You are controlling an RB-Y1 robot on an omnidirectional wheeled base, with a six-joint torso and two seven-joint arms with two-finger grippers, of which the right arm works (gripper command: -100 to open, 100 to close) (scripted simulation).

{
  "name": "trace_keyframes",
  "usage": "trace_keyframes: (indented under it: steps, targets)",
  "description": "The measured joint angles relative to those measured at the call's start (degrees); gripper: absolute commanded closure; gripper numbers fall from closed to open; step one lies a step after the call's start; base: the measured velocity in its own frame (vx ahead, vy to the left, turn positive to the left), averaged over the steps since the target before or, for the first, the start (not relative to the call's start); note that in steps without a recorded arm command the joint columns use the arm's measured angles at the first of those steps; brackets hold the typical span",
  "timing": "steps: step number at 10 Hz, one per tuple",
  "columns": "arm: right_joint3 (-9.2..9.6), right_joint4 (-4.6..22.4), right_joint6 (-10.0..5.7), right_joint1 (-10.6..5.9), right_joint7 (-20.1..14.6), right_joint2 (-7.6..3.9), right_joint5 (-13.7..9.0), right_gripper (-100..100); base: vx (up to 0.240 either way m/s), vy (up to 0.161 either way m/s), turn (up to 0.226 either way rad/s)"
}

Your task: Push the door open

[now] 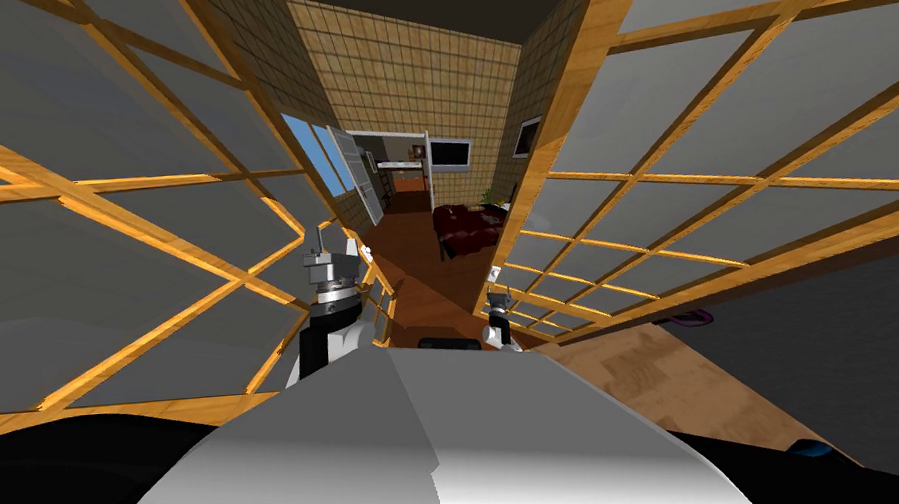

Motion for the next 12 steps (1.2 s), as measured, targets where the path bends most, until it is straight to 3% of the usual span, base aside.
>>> trace_keyframes:
  steps: [8, 12]
  targets:
    - [2.27, 1.06, -0.33, -1.18, -11.66, 1.68, -5.07, -100, -0.038, -0.008, 0.022]
    - [3.01, 1.39, -0.41, -1.58, -15.69, 2.42, -6.75, -100, 0.004, -0.010, 0.016]
